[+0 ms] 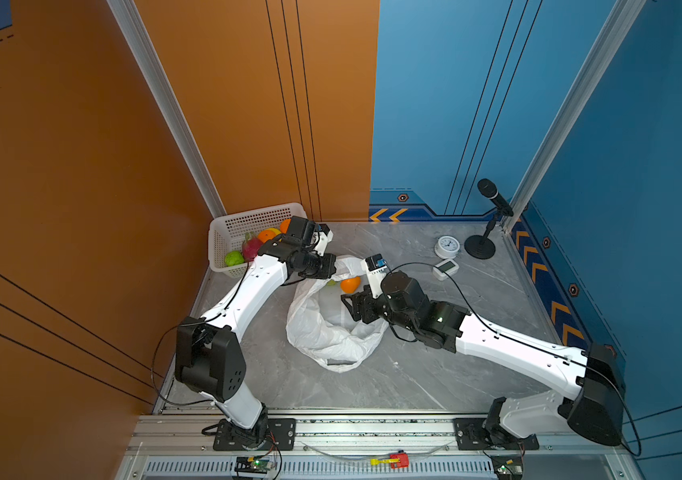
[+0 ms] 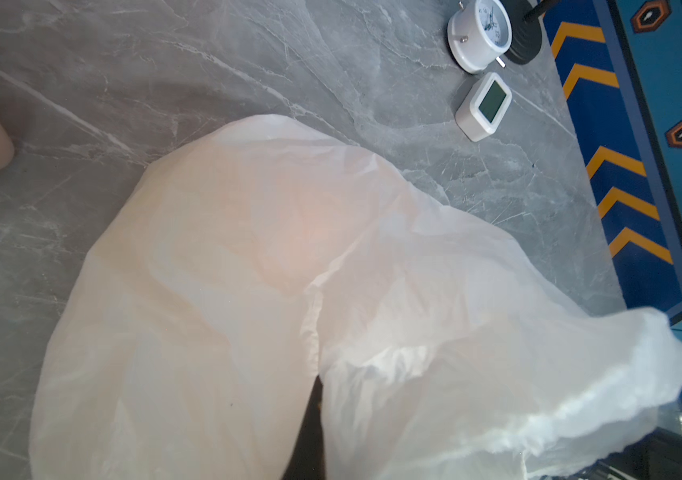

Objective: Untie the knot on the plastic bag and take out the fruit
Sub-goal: 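Pinch the bag rim with the left gripper and reach the right gripper inside, then close the right gripper on the orange inside the bag and lift it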

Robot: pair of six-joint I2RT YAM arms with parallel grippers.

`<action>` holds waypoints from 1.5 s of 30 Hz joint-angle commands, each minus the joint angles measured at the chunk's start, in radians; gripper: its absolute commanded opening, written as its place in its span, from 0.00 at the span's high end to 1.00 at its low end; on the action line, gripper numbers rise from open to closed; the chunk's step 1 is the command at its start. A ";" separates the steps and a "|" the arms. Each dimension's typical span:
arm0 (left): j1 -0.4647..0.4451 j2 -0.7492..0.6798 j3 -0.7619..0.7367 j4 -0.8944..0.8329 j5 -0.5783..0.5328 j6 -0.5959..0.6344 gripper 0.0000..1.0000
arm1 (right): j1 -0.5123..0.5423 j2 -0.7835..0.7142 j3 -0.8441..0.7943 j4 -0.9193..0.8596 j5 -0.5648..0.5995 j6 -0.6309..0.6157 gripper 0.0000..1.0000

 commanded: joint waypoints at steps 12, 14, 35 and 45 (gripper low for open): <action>0.003 0.001 0.082 0.006 0.061 -0.155 0.96 | 0.009 0.301 0.043 0.144 0.122 0.091 0.27; 0.003 0.002 0.089 0.007 0.072 -0.167 0.96 | -0.004 0.327 0.047 0.148 0.133 0.124 0.27; -0.014 0.022 0.126 0.006 0.119 -0.218 0.97 | -0.173 0.579 0.227 0.145 0.130 0.532 0.18; -0.034 0.016 0.123 0.006 0.116 -0.231 0.96 | -0.223 0.728 0.344 0.196 0.102 0.652 0.19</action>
